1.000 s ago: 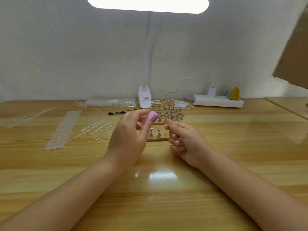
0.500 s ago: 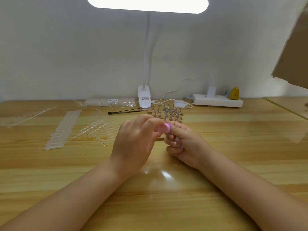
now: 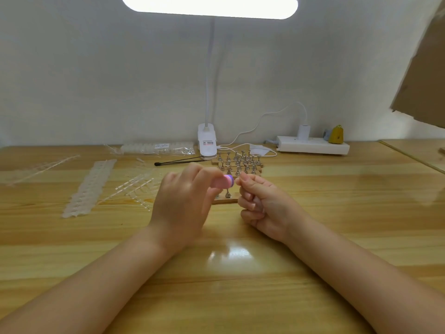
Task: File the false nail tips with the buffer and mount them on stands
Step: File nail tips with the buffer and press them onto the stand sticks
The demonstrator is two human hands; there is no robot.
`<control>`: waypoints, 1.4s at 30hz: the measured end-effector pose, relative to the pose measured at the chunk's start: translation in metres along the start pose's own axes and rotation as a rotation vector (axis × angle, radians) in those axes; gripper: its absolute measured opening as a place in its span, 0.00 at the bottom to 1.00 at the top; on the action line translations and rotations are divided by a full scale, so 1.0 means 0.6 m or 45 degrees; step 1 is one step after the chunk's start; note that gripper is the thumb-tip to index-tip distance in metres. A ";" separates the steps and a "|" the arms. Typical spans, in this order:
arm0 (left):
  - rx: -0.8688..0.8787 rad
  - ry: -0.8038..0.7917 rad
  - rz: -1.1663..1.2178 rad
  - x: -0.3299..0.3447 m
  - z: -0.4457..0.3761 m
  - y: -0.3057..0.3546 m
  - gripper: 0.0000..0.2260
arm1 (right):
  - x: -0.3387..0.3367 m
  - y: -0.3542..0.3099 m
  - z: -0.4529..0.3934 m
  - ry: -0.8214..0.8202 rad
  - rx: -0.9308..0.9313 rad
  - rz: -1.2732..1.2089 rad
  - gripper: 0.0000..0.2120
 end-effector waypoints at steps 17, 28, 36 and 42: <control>0.022 -0.083 -0.048 0.005 0.004 -0.004 0.11 | 0.004 -0.001 0.006 -0.132 0.063 0.007 0.04; -0.039 -0.041 -0.042 0.005 0.004 -0.001 0.11 | 0.004 -0.005 0.006 -0.087 0.041 -0.010 0.06; 0.012 -0.062 -0.089 0.006 0.004 -0.008 0.18 | 0.005 -0.009 0.009 -0.142 0.013 -0.009 0.08; -0.104 0.025 0.026 0.008 0.002 0.000 0.08 | 0.002 -0.006 0.006 -0.029 0.015 -0.008 0.08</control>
Point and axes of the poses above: each hand's wrist, its own z-axis away from the middle knuckle, its own x-axis out of the palm, y = z × x, the point moved 2 cm from there along -z, towards the middle knuckle, and after that the axes turned 9 degrees about y, right-handed, at the moved point
